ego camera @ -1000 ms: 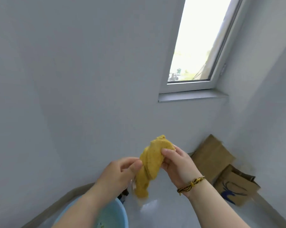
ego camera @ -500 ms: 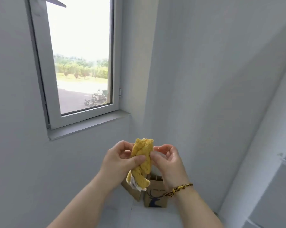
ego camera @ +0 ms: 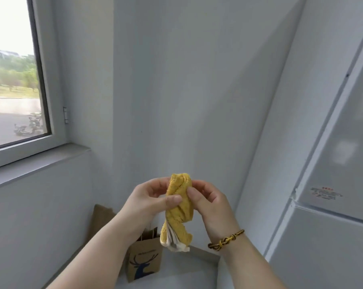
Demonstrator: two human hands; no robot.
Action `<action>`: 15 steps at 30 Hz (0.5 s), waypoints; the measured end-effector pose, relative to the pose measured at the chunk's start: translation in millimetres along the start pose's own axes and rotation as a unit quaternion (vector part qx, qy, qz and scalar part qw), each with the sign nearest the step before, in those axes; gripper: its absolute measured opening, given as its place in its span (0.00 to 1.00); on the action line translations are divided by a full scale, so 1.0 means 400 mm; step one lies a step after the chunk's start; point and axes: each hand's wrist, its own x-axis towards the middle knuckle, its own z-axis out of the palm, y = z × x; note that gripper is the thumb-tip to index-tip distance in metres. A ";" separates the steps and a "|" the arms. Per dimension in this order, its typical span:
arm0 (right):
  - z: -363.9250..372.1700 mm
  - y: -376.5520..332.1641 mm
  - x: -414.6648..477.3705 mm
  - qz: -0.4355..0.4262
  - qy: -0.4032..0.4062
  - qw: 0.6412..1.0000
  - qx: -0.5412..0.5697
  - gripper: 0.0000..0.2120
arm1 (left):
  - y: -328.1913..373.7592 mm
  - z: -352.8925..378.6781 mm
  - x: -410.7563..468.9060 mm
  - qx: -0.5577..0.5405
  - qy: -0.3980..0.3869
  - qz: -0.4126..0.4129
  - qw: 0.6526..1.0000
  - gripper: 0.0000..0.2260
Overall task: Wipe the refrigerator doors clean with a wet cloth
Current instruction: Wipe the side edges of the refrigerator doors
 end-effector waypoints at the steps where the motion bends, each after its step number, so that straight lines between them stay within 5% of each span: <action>1: 0.000 0.007 0.025 0.003 0.016 1.000 0.000 0.03 | -0.008 -0.012 0.034 -0.004 -0.019 0.000 1.000 0.11; 5: 0.028 0.043 0.138 -0.013 0.146 0.989 0.020 0.08 | -0.036 -0.073 0.194 -0.025 -0.041 -0.003 0.999 0.07; 9: 0.095 0.066 0.212 0.003 0.148 0.988 -0.045 0.20 | -0.044 -0.109 0.311 -0.068 -0.036 -0.021 0.997 0.09; 15: 0.070 0.085 0.291 0.004 0.344 0.936 -0.070 0.09 | -0.073 -0.113 0.454 -0.145 -0.194 -0.090 0.966 0.05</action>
